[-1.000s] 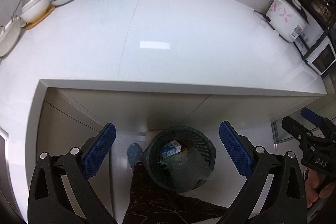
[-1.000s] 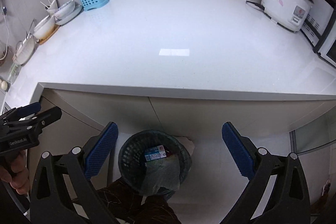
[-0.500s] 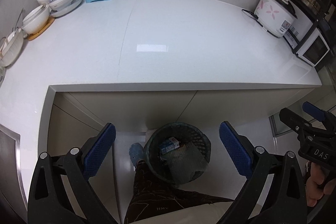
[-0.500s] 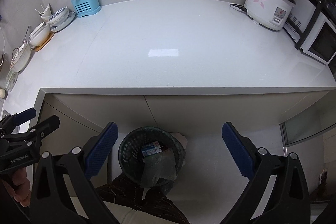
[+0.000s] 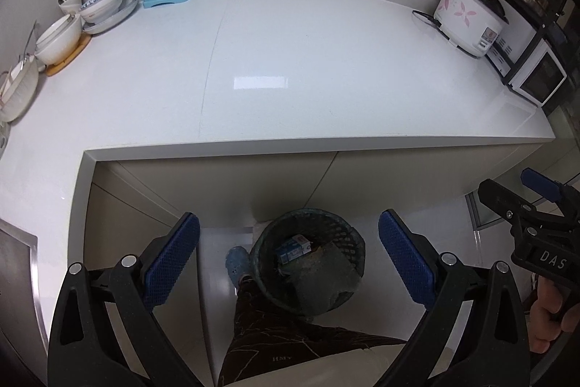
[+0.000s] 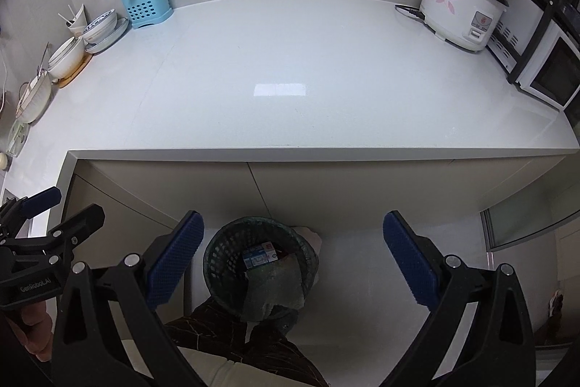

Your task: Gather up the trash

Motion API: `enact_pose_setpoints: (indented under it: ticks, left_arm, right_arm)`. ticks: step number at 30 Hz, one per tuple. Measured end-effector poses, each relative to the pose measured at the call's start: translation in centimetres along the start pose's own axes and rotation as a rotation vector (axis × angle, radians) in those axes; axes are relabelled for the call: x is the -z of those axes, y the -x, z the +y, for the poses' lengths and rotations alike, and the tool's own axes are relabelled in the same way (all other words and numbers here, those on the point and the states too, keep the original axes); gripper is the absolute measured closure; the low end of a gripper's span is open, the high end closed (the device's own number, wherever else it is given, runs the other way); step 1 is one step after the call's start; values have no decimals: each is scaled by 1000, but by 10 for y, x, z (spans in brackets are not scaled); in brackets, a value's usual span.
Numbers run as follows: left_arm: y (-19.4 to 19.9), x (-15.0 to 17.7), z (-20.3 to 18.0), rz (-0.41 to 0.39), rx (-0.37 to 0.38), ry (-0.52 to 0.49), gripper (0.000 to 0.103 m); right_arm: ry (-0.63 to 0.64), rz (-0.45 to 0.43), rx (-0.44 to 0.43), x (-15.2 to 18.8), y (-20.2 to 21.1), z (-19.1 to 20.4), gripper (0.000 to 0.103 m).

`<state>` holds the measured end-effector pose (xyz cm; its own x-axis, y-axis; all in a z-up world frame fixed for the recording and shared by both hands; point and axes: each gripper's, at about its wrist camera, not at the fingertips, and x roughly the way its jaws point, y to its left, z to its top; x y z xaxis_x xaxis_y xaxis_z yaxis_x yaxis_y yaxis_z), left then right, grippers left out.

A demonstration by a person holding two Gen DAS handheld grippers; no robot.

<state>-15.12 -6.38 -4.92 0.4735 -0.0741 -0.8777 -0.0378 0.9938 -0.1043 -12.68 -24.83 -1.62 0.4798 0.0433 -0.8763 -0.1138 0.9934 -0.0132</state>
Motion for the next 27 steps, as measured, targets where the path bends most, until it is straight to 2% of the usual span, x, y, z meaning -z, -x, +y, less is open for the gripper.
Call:
enact_pose_setpoints:
  ticks: [27]
  left_arm:
    - [-1, 0, 6, 1, -27, 29, 6]
  right_arm:
    - [16, 20, -4, 1, -3, 9, 8]
